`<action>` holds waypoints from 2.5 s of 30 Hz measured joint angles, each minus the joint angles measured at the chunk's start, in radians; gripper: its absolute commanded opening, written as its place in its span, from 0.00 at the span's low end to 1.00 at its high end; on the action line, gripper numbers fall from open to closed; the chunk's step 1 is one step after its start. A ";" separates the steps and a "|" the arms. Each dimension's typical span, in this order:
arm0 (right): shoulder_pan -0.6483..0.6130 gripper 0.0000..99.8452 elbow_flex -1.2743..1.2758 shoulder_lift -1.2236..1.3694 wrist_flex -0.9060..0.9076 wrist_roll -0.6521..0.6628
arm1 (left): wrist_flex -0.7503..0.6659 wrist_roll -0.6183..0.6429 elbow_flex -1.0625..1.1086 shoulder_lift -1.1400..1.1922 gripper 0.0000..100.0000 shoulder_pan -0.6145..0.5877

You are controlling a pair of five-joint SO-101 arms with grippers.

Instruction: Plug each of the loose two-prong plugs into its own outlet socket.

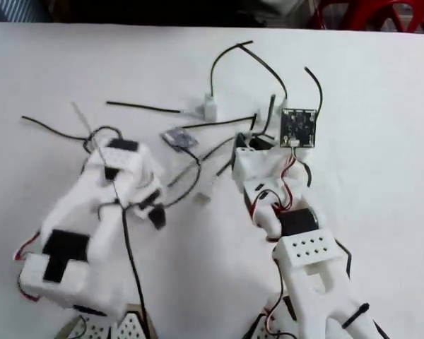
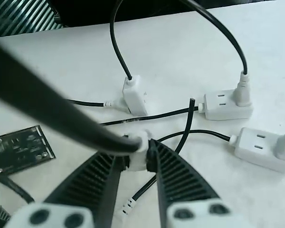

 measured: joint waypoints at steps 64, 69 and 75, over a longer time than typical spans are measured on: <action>-0.617 0.02 -0.476 0.821 -0.020 0.164 | -0.209 0.373 0.709 -1.145 0.28 -0.598; -0.615 0.02 -0.476 0.835 -0.044 0.164 | -0.212 0.373 0.709 -1.145 0.28 -0.598; -0.608 0.02 -0.476 0.838 -0.057 0.164 | -0.212 0.373 0.709 -1.145 0.28 -0.598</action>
